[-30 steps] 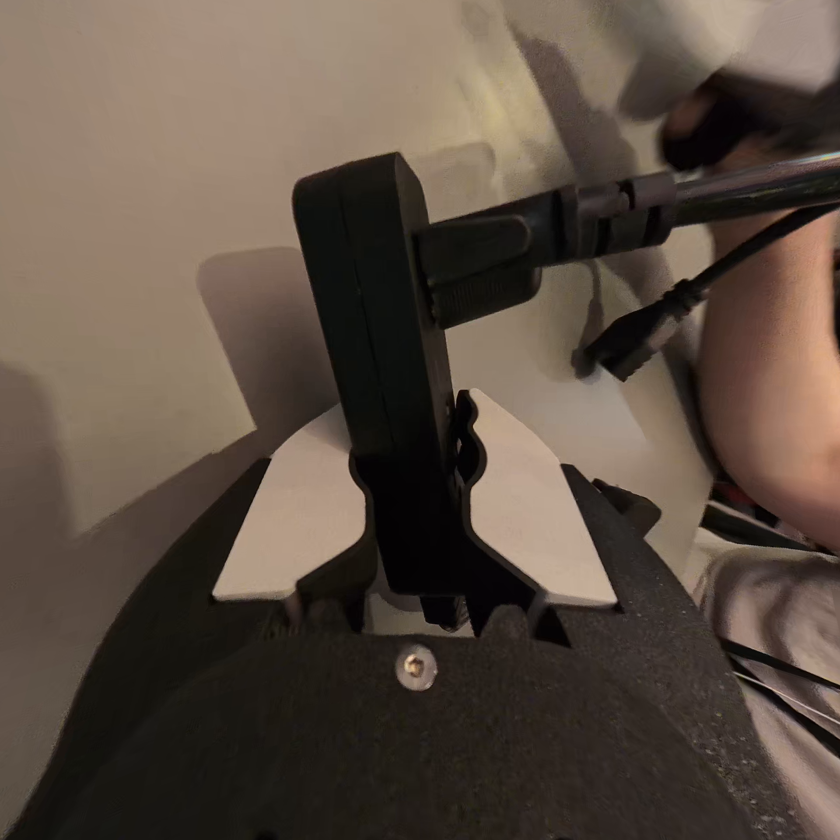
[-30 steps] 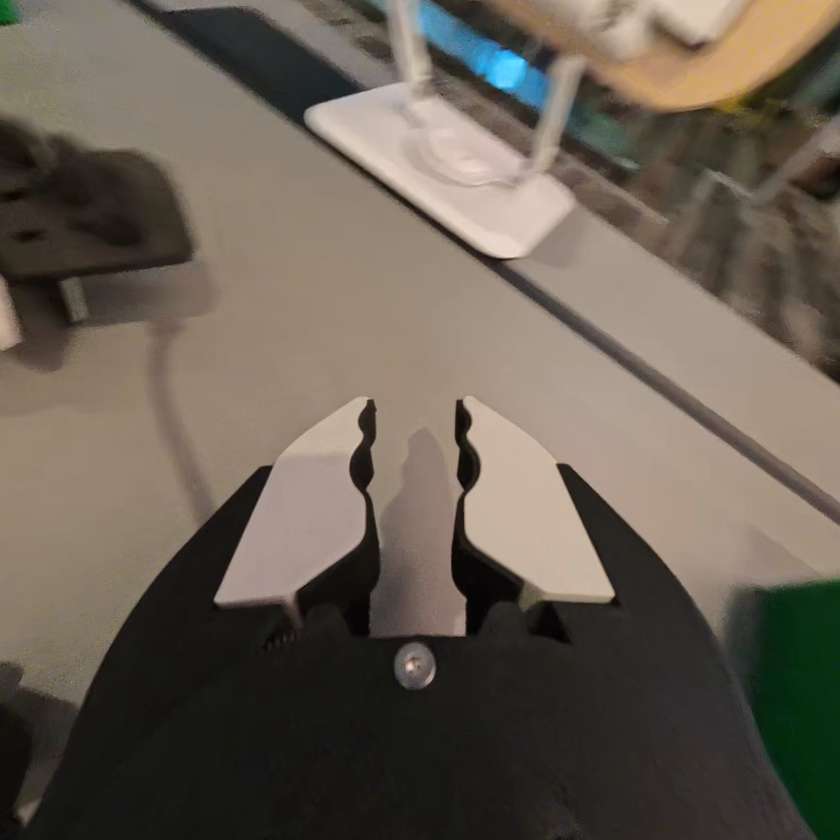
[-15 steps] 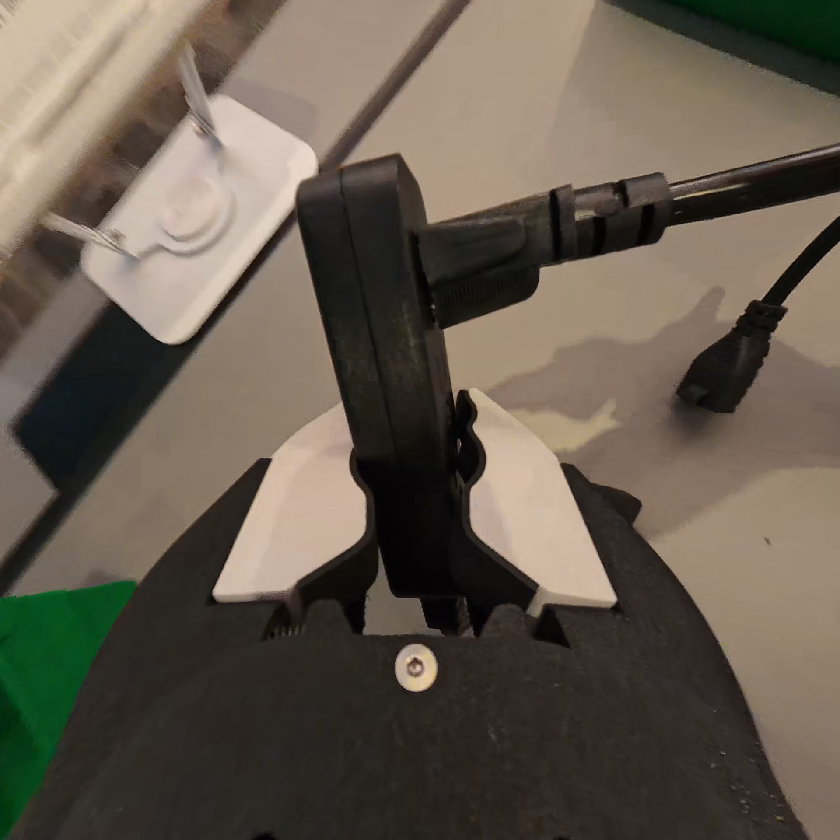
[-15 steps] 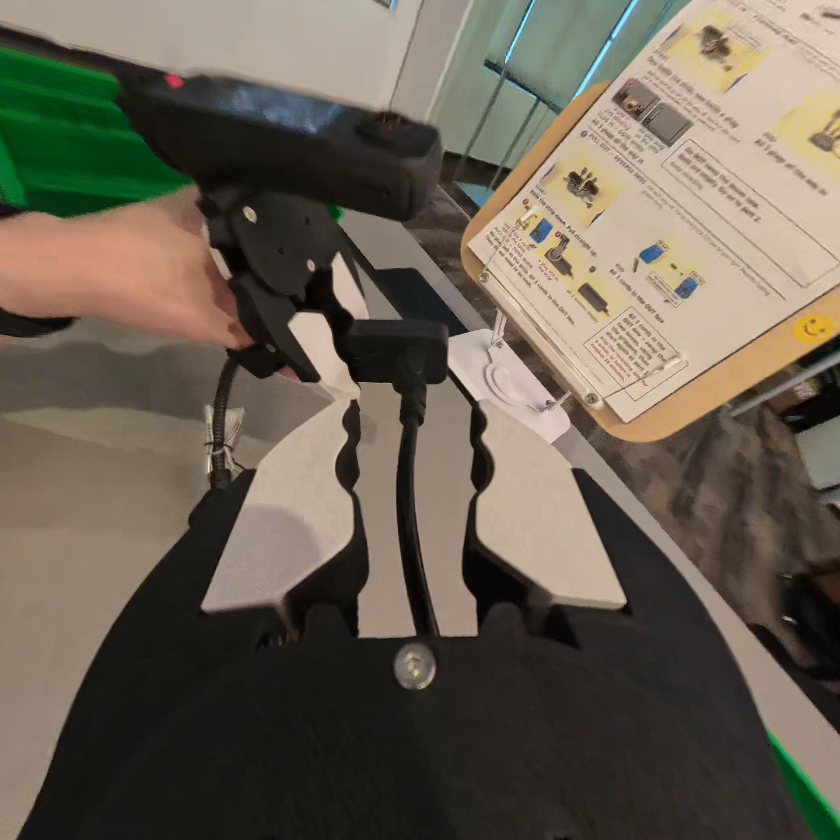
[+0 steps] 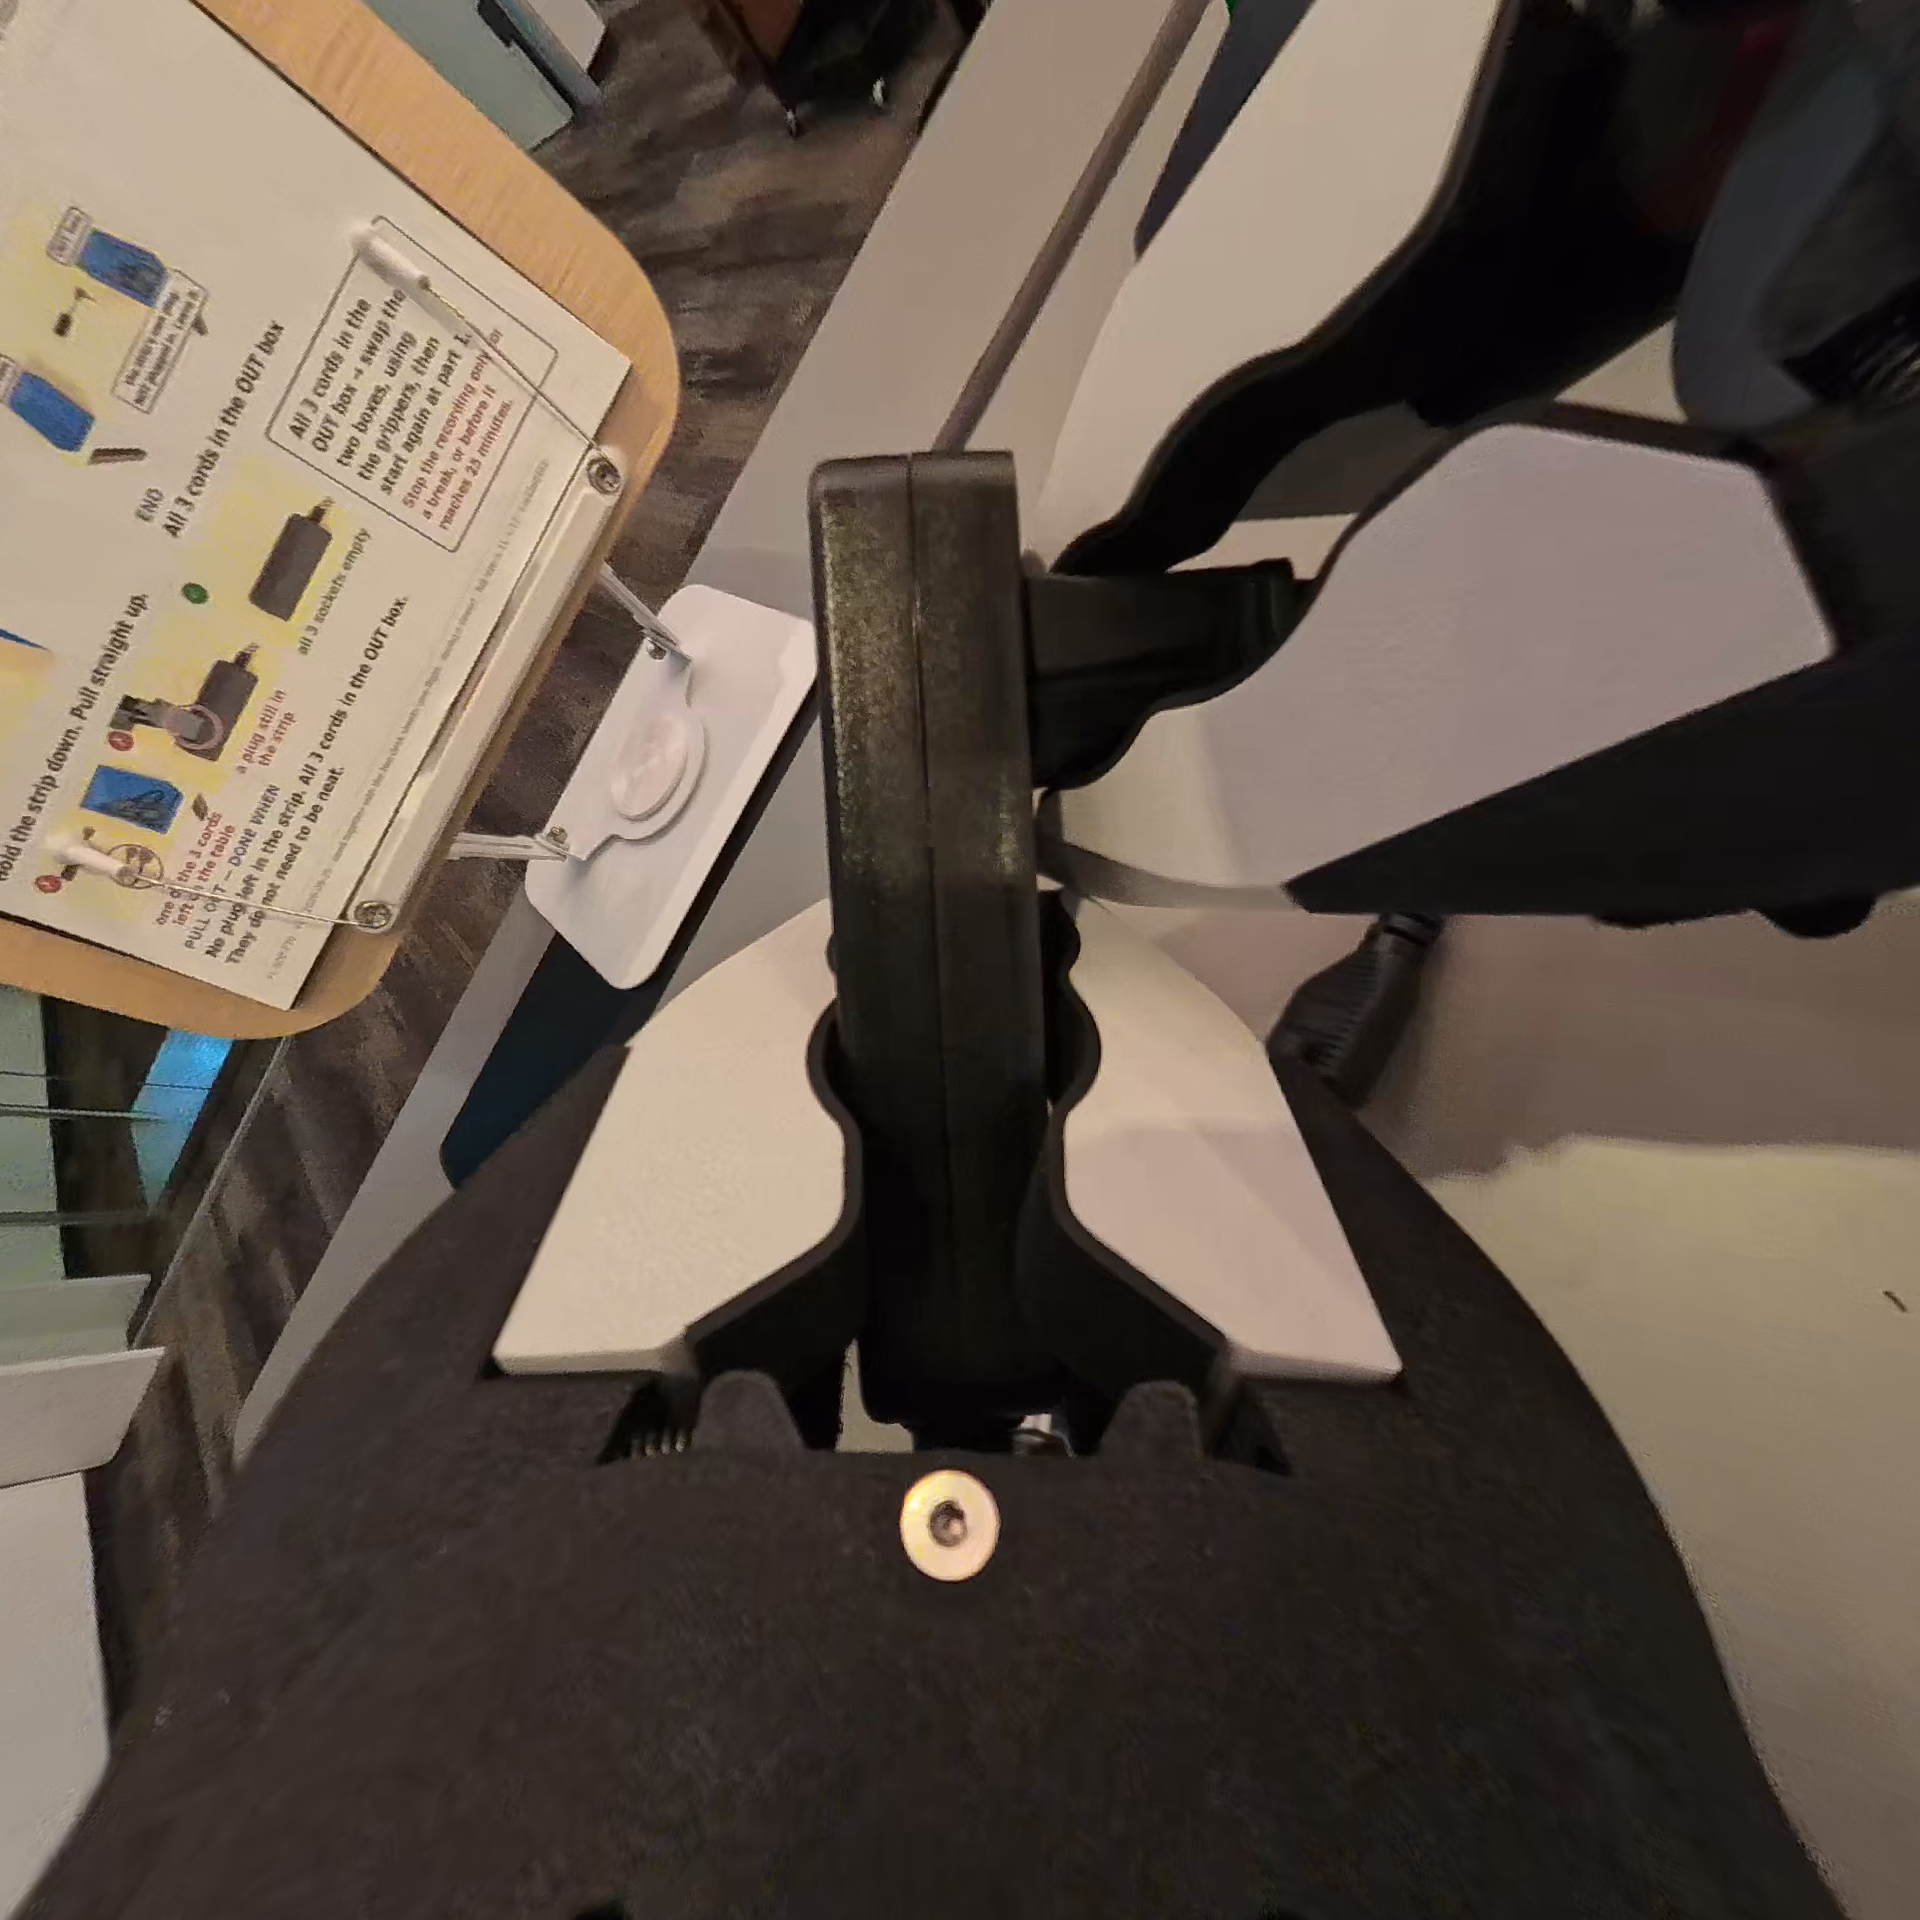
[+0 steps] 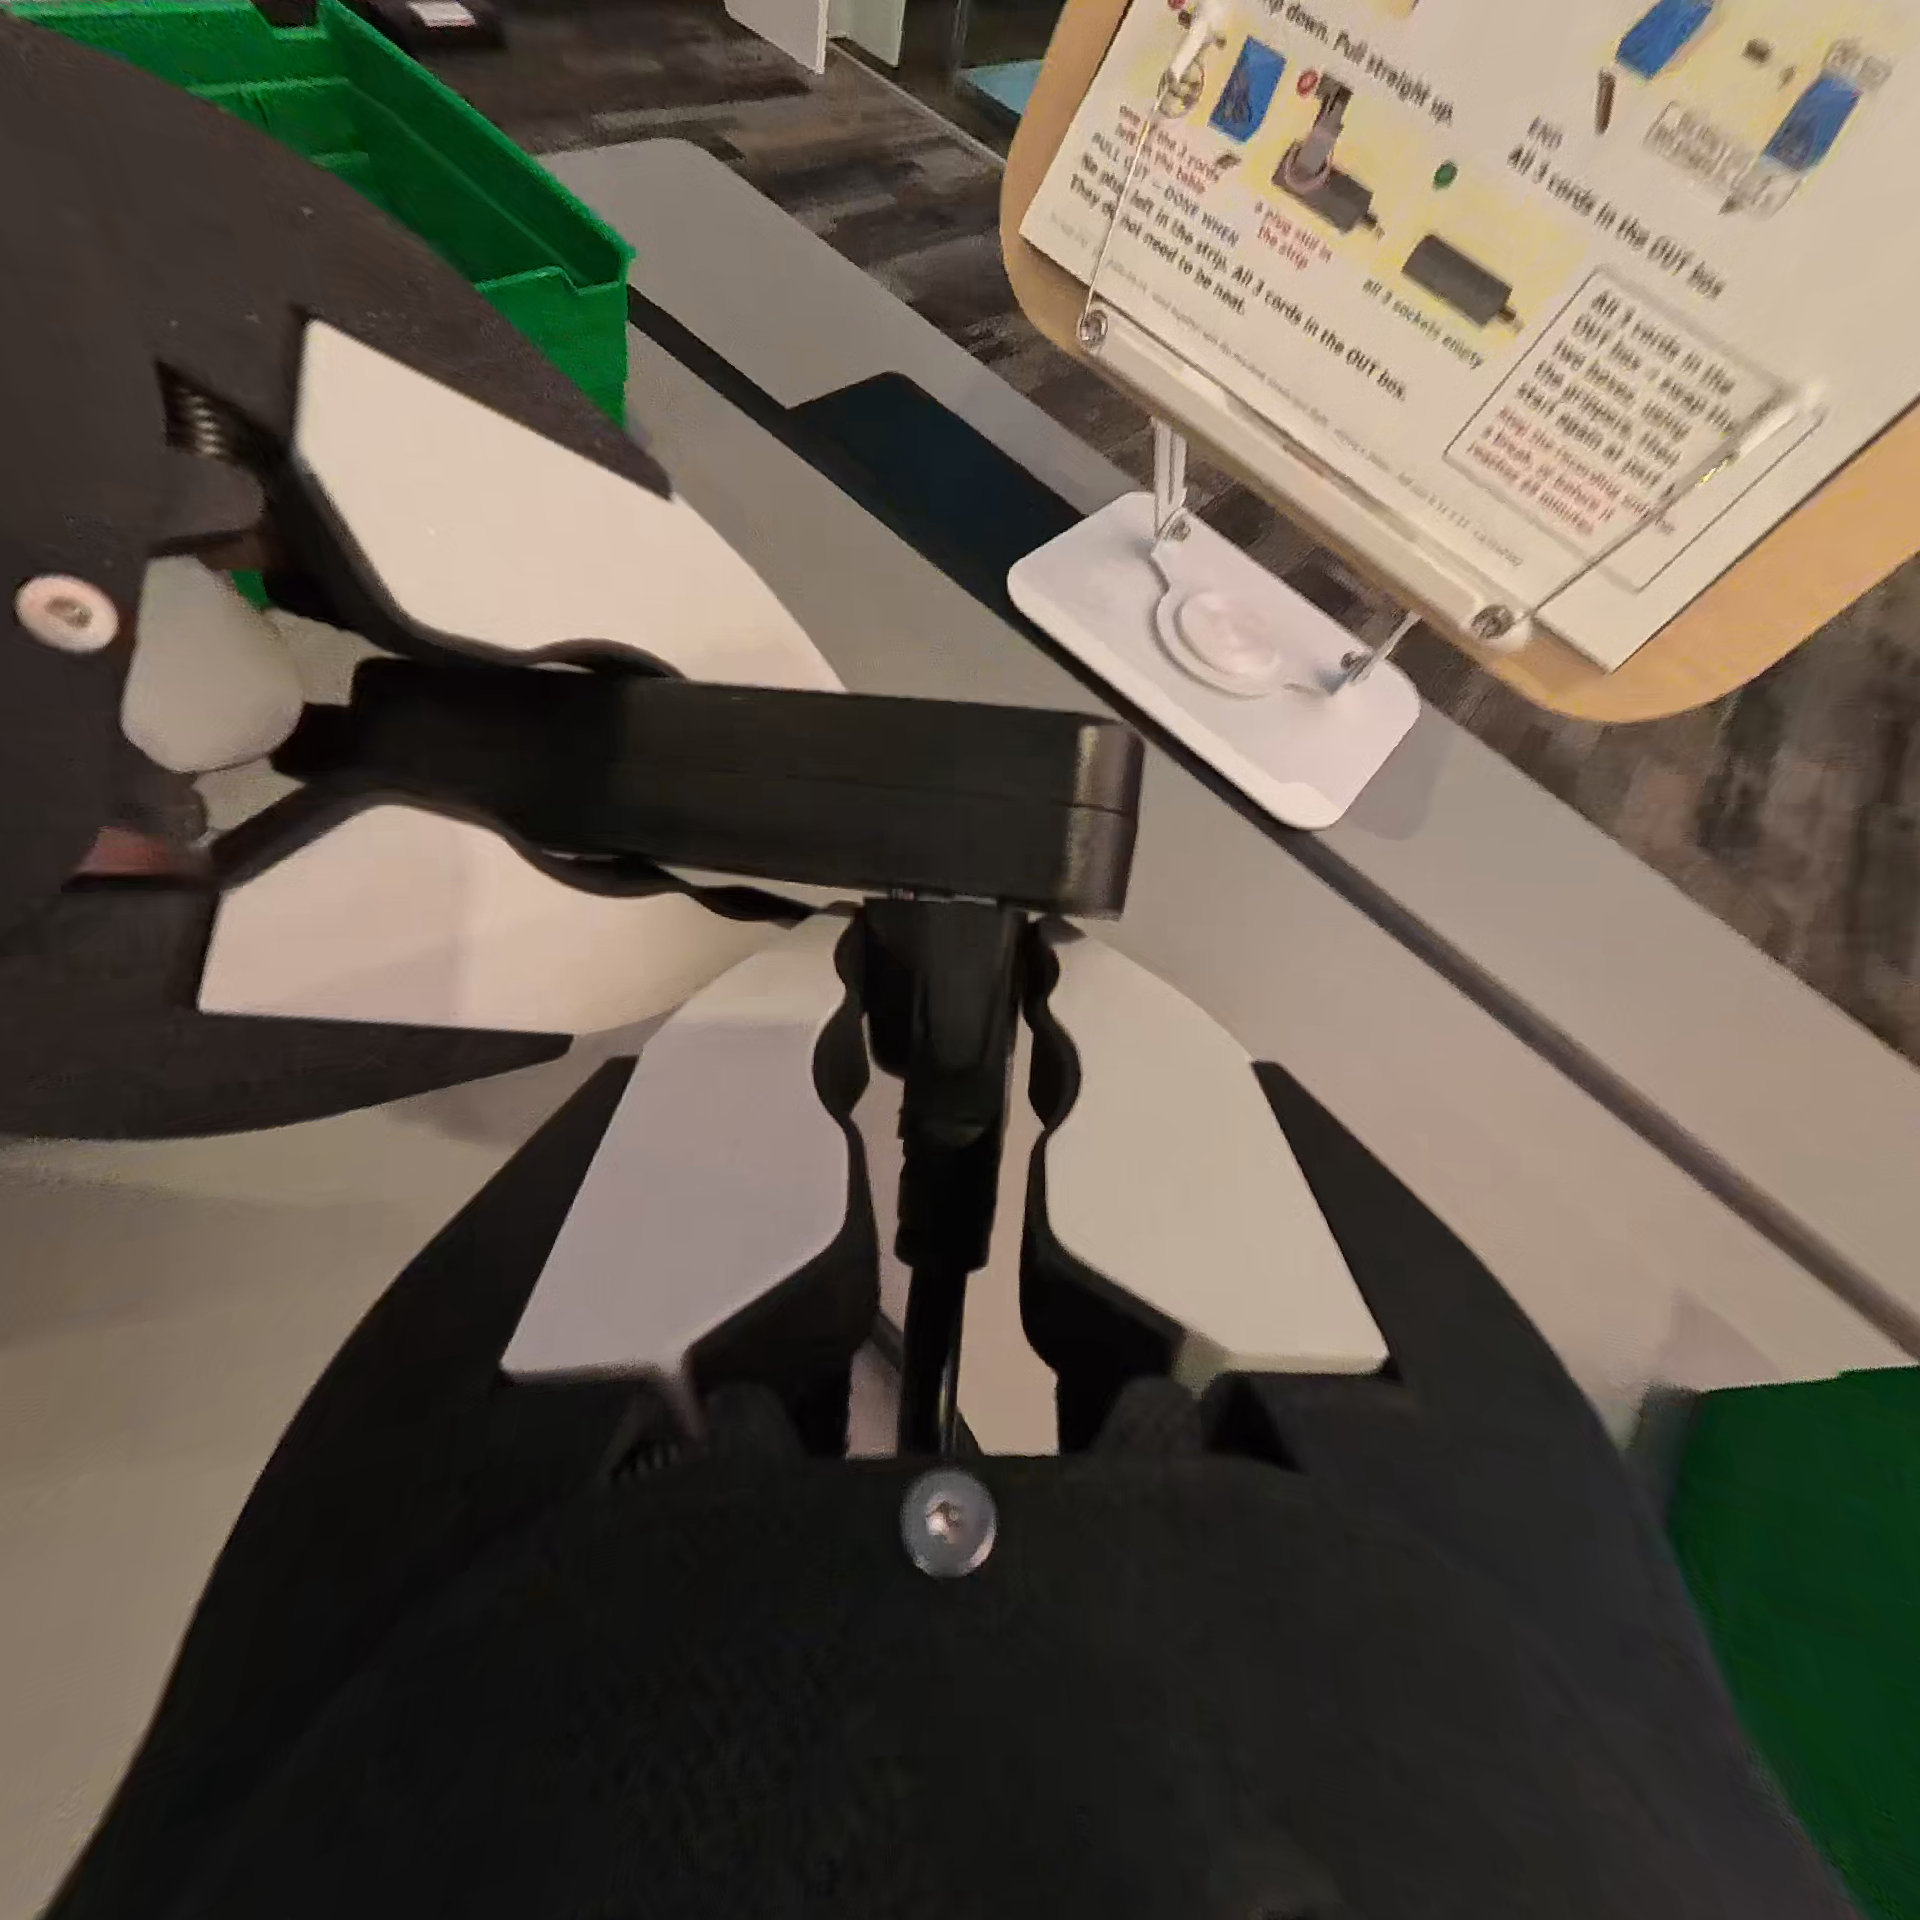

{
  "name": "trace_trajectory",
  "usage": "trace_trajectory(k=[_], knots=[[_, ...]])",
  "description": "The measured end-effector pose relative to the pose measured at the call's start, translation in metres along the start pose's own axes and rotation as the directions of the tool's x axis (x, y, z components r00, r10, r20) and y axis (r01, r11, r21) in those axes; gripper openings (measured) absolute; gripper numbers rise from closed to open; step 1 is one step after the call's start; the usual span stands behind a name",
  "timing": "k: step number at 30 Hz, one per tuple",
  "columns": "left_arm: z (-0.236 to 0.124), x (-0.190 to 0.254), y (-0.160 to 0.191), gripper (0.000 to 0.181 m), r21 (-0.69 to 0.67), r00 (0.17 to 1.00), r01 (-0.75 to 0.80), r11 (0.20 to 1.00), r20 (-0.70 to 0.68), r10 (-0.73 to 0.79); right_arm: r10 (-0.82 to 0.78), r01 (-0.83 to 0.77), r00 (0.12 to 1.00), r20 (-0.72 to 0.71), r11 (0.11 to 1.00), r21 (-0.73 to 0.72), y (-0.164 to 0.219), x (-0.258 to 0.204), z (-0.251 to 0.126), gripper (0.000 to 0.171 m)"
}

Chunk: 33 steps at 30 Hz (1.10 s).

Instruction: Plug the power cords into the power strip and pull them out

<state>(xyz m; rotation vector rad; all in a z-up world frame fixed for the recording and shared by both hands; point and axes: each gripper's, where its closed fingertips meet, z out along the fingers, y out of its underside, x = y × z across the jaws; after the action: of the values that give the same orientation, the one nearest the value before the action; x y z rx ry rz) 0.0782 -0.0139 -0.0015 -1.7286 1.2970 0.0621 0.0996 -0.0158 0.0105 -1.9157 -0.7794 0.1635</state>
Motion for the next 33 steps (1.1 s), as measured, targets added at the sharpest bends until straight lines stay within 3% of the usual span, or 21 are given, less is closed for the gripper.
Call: trace_trajectory(k=[14, 18, 23, 29, 33], knots=[[0.025, 0.016, 0.019, 0.031, -0.096, 0.990, -0.142, 0.985, -0.030, 0.140, 0.026, -0.027, 0.999, 0.020, 0.999, 0.035, 0.043, -0.004, 0.028, 0.027], [0.026, 0.018, 0.018, 0.031, -0.101, 0.983, -0.182, 0.978, -0.007, 0.182, 0.017, -0.019, 1.000, 0.019, 0.991, 0.134, 0.043, -0.004, 0.027, 0.027], [0.027, 0.026, 0.019, 0.031, -0.107, 0.967, -0.248, 0.963, 0.025, 0.252, 0.132, -0.142, 0.988, 0.076, 0.978, 0.154, 0.053, -0.009, 0.026, 0.025], [0.030, 0.017, 0.017, 0.032, -0.025, 0.985, -0.173, 0.985, -0.007, 0.173, 0.033, -0.018, 0.997, -0.075, 0.982, 0.189, 0.050, -0.005, 0.028, 0.025], [0.033, 0.016, 0.023, 0.034, -0.016, 0.992, -0.113, 0.994, -0.061, 0.111, 0.038, -0.034, 0.999, -0.017, 0.976, 0.216, 0.051, -0.010, 0.034, 0.025]])
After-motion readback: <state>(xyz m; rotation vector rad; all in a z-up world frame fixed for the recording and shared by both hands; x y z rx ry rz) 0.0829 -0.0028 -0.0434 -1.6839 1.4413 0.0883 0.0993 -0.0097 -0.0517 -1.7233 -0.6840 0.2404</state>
